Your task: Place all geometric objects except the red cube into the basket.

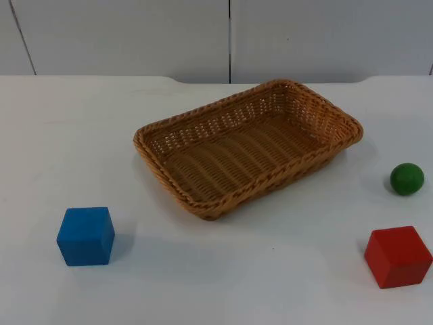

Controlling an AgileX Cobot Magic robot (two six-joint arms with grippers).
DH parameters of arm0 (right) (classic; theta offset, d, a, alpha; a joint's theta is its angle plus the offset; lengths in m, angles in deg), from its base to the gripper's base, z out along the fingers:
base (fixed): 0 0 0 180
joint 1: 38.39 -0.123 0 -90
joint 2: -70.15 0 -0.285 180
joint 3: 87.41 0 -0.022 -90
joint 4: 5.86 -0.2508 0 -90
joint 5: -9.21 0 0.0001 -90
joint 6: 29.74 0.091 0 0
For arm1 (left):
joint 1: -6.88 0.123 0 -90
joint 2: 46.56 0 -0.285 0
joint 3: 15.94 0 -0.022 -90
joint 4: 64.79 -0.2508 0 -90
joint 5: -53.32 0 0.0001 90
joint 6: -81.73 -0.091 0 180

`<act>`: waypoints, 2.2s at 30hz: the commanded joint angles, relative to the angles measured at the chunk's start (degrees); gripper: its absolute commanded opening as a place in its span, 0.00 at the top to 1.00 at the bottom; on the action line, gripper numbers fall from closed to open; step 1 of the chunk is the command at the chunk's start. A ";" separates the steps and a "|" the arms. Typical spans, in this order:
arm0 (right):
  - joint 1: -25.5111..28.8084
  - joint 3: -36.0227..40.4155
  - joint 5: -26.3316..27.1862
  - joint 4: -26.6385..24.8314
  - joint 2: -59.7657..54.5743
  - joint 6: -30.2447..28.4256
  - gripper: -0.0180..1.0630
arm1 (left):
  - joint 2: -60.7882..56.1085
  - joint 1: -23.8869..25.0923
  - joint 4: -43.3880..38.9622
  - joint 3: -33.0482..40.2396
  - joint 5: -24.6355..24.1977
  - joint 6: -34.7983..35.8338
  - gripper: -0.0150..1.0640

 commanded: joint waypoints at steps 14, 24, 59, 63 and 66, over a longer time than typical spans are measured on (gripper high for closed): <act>0.39 -10.23 10.54 -1.17 -27.85 0.08 0.01 | 19.03 -0.32 4.11 -4.00 8.17 0.59 0.01; 0.39 -10.49 16.89 -1.17 -44.65 -0.19 0.01 | 35.10 -0.32 6.61 -7.66 9.94 0.18 0.01; 0.39 -10.49 18.54 -1.17 -51.16 -0.19 0.01 | 90.15 -16.14 15.59 -25.06 20.15 -6.06 0.01; 0.39 -10.49 18.54 -1.17 -51.16 -0.19 0.01 | 96.18 -19.39 4.09 -27.84 21.39 4.63 0.01; 0.39 -10.49 18.42 -1.17 -51.16 -0.19 0.01 | 98.88 -19.64 1.51 -28.06 21.87 7.17 0.01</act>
